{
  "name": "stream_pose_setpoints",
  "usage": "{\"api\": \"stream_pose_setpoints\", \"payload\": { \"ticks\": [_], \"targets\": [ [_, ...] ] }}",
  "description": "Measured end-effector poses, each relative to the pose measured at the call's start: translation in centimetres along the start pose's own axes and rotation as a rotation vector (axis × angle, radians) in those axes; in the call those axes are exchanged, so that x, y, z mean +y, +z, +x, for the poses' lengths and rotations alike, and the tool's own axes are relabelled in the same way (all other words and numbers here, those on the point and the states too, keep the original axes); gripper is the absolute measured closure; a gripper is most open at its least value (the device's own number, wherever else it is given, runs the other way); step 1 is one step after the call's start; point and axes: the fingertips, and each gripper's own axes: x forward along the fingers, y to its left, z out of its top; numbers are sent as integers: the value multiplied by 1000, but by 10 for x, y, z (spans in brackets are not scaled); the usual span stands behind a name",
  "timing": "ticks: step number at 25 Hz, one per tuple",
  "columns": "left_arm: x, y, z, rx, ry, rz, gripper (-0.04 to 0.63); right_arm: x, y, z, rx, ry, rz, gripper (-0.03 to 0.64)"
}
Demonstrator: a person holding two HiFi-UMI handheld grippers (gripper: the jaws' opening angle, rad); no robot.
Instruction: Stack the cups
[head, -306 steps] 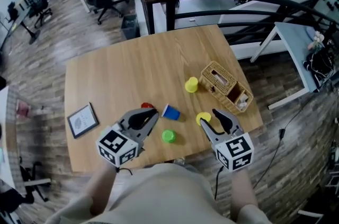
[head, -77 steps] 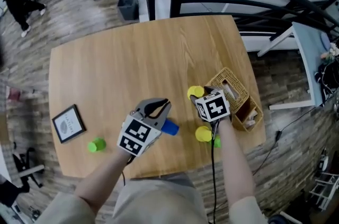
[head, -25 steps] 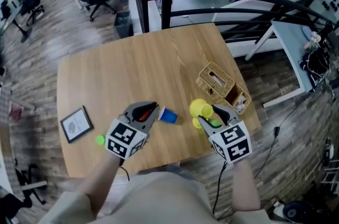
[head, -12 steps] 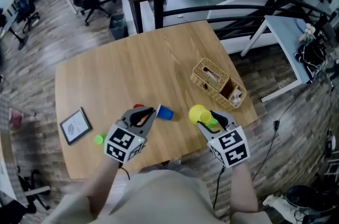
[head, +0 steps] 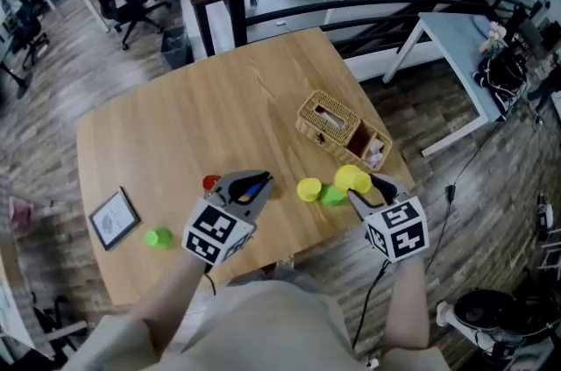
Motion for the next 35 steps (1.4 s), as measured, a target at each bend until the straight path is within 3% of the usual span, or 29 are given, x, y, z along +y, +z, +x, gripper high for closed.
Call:
{"api": "stream_pose_setpoints", "payload": {
  "ticks": [5,14,26,35],
  "targets": [
    [-17,0,42,21,-59,8,552,-32,-40,5,98,-45,26,385],
    [-30,-35,95,117,-124,6,552,-52,-104,39,214,-7,115,385],
    [-29,-82,122,239,-151,-18,552,-50,-165,97,355,47,122,385],
    [-30,-104,127,297,-158,-29,552,-51,-186,126,391,76,138,383]
  ]
}}
